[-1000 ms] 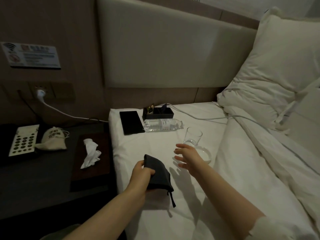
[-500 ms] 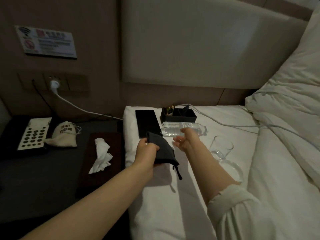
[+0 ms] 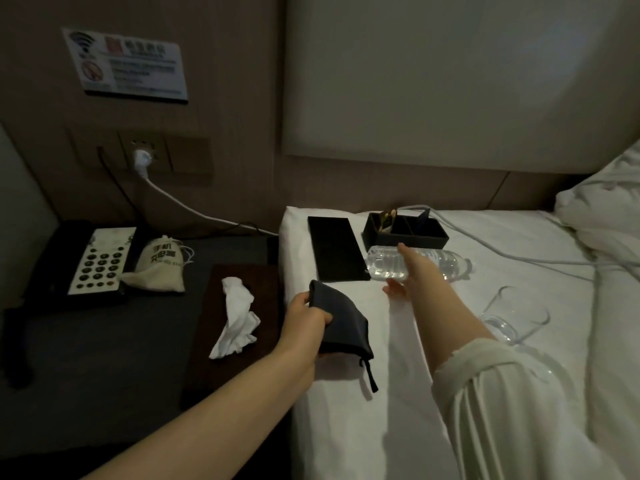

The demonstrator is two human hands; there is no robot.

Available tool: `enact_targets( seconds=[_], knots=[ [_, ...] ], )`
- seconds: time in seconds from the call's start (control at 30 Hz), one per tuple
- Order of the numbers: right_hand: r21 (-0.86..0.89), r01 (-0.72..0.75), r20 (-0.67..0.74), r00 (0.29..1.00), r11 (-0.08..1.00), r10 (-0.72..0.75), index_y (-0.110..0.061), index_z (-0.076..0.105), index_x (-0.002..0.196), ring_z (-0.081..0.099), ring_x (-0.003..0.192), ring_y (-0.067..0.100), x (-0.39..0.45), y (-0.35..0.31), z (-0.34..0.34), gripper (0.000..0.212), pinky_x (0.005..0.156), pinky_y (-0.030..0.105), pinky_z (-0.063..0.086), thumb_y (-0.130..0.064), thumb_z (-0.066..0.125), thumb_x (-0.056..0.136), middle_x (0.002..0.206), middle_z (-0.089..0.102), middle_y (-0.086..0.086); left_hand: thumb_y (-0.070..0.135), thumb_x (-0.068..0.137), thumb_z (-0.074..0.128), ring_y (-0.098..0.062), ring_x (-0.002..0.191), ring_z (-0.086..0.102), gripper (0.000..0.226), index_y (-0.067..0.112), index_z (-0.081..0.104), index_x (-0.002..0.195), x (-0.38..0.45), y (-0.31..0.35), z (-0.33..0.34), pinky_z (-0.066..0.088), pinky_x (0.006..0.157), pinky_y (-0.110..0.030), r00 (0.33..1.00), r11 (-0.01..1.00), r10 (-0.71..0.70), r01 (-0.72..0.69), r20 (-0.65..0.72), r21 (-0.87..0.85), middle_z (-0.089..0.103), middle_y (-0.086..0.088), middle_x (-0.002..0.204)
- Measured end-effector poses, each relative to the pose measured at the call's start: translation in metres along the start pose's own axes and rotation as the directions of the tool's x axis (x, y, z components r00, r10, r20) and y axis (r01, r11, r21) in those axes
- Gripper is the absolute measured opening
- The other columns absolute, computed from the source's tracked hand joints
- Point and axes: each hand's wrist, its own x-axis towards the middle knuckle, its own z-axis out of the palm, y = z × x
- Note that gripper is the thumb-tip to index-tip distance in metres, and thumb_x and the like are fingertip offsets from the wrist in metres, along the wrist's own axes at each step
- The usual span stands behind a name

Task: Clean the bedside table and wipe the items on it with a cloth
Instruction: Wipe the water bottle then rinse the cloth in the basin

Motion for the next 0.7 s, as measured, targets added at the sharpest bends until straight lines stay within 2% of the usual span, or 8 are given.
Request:
enact_targets(
  seconds=[0.1, 0.23, 0.27, 0.4, 0.53, 0.63, 0.7],
  knots=[
    [0.077, -0.086, -0.149, 0.984, 0.993, 0.097, -0.008, 0.024, 0.145, 0.059, 0.108, 0.037, -0.002, -0.007, 0.004, 0.088, 0.079, 0.045, 0.058, -0.038, 0.076, 0.080, 0.131, 0.049, 0.018, -0.001, 0.093, 0.046, -0.029, 0.101, 0.056, 0.048, 0.022, 0.047, 0.135, -0.001, -0.002, -0.003, 0.055, 0.085, -0.045, 1.000, 1.000, 0.015, -0.015, 0.000, 0.013, 0.054, -0.009, 0.117],
    [0.217, -0.061, -0.200, 0.974, 0.974, 0.106, -0.013, 0.026, 0.143, 0.059, 0.105, 0.036, -0.014, -0.001, 0.002, 0.079, 0.047, 0.041, 0.052, -0.022, 0.075, 0.082, 0.128, 0.049, 0.016, -0.002, 0.093, 0.046, -0.029, 0.103, 0.056, 0.048, 0.021, 0.047, 0.135, -0.011, -0.001, -0.008, 0.053, 0.088, -0.046, 1.000, 1.000, 0.012, -0.012, -0.004, 0.024, 0.054, -0.009, 0.120],
    [0.239, -0.046, -0.207, 0.973, 0.970, 0.097, -0.013, 0.026, 0.143, 0.058, 0.105, 0.036, -0.016, 0.003, 0.000, 0.077, 0.045, 0.041, 0.050, -0.019, 0.073, 0.083, 0.128, 0.049, 0.016, -0.002, 0.093, 0.046, -0.030, 0.103, 0.056, 0.048, 0.022, 0.047, 0.135, -0.014, -0.001, -0.009, 0.053, 0.090, -0.047, 1.000, 0.999, 0.011, -0.011, -0.006, 0.030, 0.054, -0.009, 0.120],
    [0.225, -0.011, -0.173, 0.984, 0.974, 0.051, -0.010, 0.030, 0.141, 0.061, 0.102, 0.037, -0.030, 0.013, -0.008, 0.067, 0.063, 0.046, 0.057, -0.016, 0.069, 0.087, 0.127, 0.053, 0.020, -0.003, 0.093, 0.046, -0.030, 0.106, 0.055, 0.049, 0.022, 0.046, 0.136, -0.029, 0.003, -0.016, 0.051, 0.094, -0.051, 1.000, 0.998, 0.021, -0.020, -0.016, 0.060, 0.054, -0.008, 0.121],
    [0.225, -0.050, -0.063, 0.996, 0.973, 0.065, -0.012, 0.038, 0.141, 0.062, 0.098, 0.038, -0.051, 0.028, -0.027, 0.059, 0.056, 0.044, 0.053, -0.012, 0.065, 0.089, 0.123, 0.057, 0.022, -0.002, 0.094, 0.047, -0.030, 0.104, 0.054, 0.049, 0.019, 0.044, 0.138, -0.047, 0.005, -0.024, 0.049, 0.095, -0.052, 0.999, 0.998, 0.019, -0.017, -0.030, 0.057, 0.053, -0.007, 0.116],
    [0.163, -0.056, -0.012, 0.998, 0.985, 0.059, -0.008, 0.046, 0.131, 0.062, 0.081, 0.036, -0.077, 0.044, -0.044, 0.048, 0.044, 0.036, 0.052, -0.011, 0.065, 0.088, 0.109, 0.060, 0.023, -0.002, 0.094, 0.047, -0.028, 0.097, 0.057, 0.045, 0.015, 0.047, 0.135, -0.065, 0.002, -0.029, 0.051, 0.092, -0.050, 0.999, 0.999, 0.025, -0.024, -0.030, 0.045, 0.058, -0.005, 0.107],
    [0.111, -0.070, 0.055, 0.996, 0.991, 0.064, -0.002, 0.050, 0.127, 0.064, 0.082, 0.038, -0.099, 0.058, -0.055, 0.044, 0.052, 0.039, 0.055, -0.011, 0.066, 0.087, 0.109, 0.063, 0.025, -0.001, 0.094, 0.047, -0.026, 0.093, 0.058, 0.039, 0.017, 0.051, 0.128, -0.079, -0.003, -0.036, 0.053, 0.088, -0.047, 1.000, 0.999, 0.022, -0.021, -0.020, 0.042, 0.059, -0.003, 0.102]
  ],
)
